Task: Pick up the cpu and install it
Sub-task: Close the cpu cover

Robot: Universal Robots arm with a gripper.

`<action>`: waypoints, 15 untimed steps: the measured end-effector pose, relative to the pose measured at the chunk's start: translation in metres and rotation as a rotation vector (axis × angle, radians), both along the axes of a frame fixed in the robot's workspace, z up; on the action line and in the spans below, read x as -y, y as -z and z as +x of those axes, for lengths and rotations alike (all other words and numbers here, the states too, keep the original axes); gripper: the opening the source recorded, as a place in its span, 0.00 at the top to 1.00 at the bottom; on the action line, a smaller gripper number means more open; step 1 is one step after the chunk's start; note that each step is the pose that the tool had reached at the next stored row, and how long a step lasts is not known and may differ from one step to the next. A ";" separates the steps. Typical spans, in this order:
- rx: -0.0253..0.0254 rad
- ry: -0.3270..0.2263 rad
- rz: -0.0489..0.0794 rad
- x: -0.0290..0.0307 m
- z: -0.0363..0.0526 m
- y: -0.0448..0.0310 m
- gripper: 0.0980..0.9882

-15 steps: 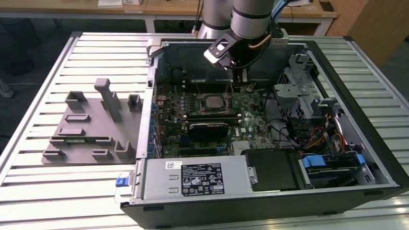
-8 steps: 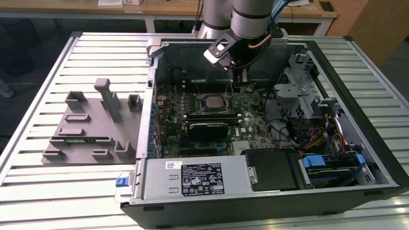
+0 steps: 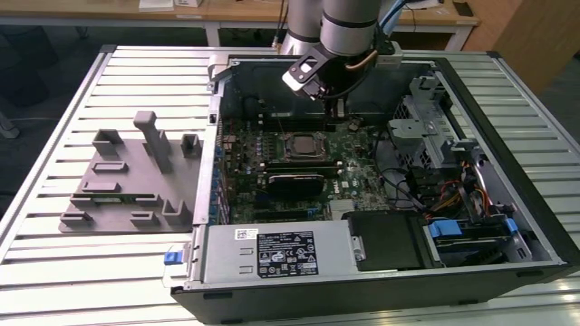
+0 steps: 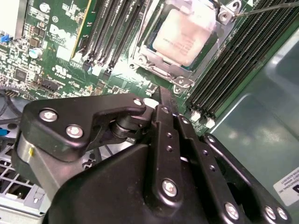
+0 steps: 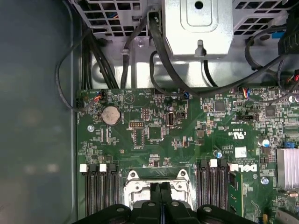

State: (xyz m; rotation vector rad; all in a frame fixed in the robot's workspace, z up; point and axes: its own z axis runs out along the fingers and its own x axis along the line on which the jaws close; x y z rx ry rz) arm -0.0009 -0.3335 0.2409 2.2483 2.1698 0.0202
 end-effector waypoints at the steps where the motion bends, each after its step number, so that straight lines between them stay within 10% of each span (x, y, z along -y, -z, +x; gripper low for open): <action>1: -0.0001 0.000 0.000 0.0000 0.0000 0.0000 0.99; 8: -0.0008 0.000 -0.002 -0.0001 0.0000 0.0004 0.99; 12: -0.0274 0.000 -0.004 0.0000 0.0000 0.0036 0.99; 15: -0.0311 -0.001 -0.007 0.0001 -0.0010 0.0040 0.99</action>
